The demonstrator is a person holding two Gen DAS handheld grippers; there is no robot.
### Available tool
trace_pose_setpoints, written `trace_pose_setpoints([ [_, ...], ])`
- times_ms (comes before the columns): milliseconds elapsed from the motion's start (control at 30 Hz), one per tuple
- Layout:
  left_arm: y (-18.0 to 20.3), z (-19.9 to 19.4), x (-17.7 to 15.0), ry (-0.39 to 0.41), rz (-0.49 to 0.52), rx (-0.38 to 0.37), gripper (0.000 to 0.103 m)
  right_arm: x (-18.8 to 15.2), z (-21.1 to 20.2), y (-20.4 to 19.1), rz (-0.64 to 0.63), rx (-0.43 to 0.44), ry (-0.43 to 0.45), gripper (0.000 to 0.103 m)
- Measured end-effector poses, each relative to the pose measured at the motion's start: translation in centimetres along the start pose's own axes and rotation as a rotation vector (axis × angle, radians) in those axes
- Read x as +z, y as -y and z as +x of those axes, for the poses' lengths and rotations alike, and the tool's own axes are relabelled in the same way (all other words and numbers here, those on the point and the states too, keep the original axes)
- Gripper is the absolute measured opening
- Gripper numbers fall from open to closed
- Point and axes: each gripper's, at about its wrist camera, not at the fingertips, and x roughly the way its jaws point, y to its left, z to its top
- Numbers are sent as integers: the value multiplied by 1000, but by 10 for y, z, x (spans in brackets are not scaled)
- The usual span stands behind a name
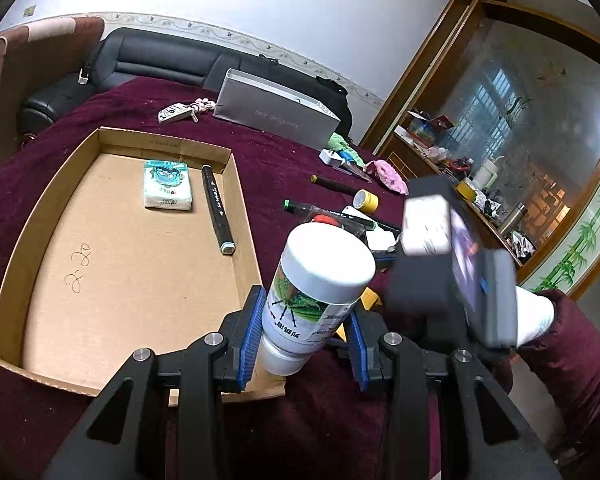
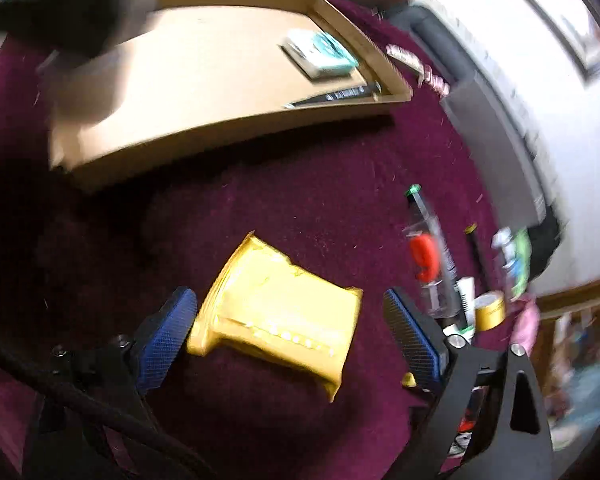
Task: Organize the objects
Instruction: 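Hold the white bottle while the right gripper grasps the yellow padded envelope, then place the white bottle and yellow envelope into the tray and open both grippers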
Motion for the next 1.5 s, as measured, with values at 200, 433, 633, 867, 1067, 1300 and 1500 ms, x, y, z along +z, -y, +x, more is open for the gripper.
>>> trace_pose_setpoints([
  [200,0,-3,0,3,-4,10,33,-17,13,39,268,219,-16,75],
  [433,3,0,-4,-5,-24,6,33,-39,14,55,480,226,35,73],
  [633,6,-10,-6,14,-11,18,33,-44,-1,60,591,214,97,66],
  [867,4,-24,-6,41,-12,37,33,-41,-37,57,621,197,167,64],
  [1067,-6,-37,7,64,13,114,33,-25,-72,54,623,234,239,64],
  [1300,-36,-32,45,37,36,232,33,19,-80,54,621,295,292,64],
  [1500,-82,1,87,-14,-11,275,33,72,-56,43,596,322,275,64],
])
